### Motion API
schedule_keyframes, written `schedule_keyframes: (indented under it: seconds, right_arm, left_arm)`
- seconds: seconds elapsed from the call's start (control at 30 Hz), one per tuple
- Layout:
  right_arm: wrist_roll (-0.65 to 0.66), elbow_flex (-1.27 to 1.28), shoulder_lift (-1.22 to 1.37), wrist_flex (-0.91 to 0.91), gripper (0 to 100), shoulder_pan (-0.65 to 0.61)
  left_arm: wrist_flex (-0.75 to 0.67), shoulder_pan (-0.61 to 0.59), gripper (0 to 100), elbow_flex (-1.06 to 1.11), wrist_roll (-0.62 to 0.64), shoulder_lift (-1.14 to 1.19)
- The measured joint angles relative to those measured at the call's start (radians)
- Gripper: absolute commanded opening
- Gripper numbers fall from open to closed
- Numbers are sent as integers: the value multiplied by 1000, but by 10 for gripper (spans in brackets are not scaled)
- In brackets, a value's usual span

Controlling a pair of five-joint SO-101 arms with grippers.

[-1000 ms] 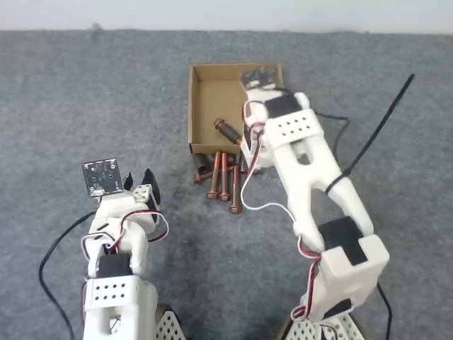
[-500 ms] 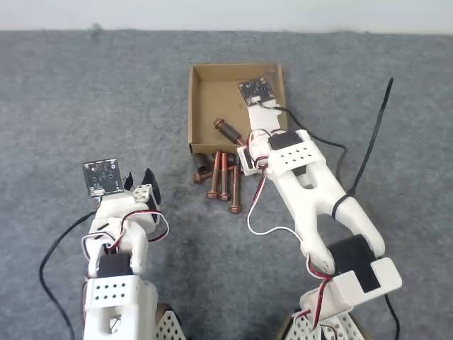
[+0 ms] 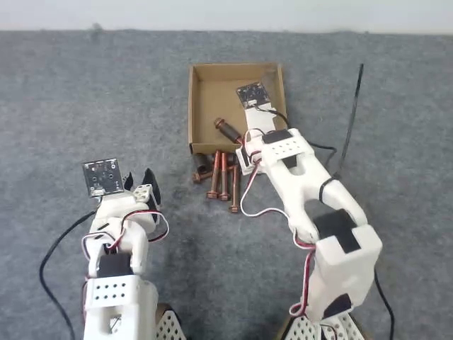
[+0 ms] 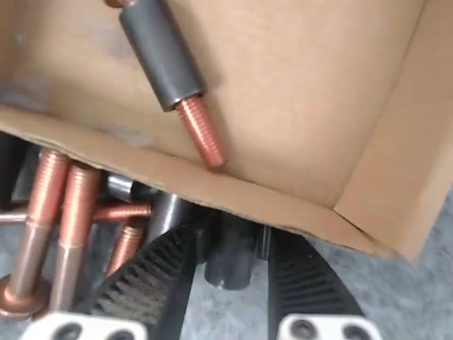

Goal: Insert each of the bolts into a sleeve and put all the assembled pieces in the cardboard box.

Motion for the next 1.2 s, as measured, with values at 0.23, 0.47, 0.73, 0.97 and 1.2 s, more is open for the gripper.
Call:
schedule_keyframes:
  seconds: [0.23,0.47,0.73,0.97,1.2]
  right_arm:
    - [0,-34,55,-2,111,2]
    - [0,-110,83,115,20,2]
    - [-2,-167,87,249,9,23]
    - [-2,-175,6,407,10,34]
    - [-2,-64,-183,473,13,34]
  left_arm:
    - [0,0,122,0,0,0]
    - [0,0,122,0,0,0]
    - [0,0,122,0,0,0]
    - [0,0,122,0,0,0]
    - [0,0,122,0,0,0]
